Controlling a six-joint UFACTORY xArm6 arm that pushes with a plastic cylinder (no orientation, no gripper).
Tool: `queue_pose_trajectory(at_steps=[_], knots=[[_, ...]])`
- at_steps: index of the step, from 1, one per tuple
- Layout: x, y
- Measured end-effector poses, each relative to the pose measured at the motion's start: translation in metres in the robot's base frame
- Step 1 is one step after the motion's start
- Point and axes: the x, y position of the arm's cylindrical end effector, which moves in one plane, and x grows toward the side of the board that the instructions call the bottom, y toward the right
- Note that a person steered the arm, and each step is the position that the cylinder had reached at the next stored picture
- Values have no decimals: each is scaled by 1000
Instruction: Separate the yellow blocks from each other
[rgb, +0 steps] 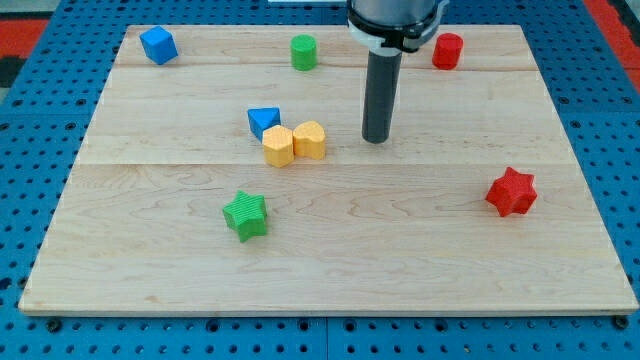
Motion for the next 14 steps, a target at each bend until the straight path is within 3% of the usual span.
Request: queue_pose_trajectory(at_steps=[3, 6, 8, 9, 12, 13, 14], knots=[[36, -10], [40, -11], [78, -72], [78, -73], [5, -108], [-5, -149], [9, -153]])
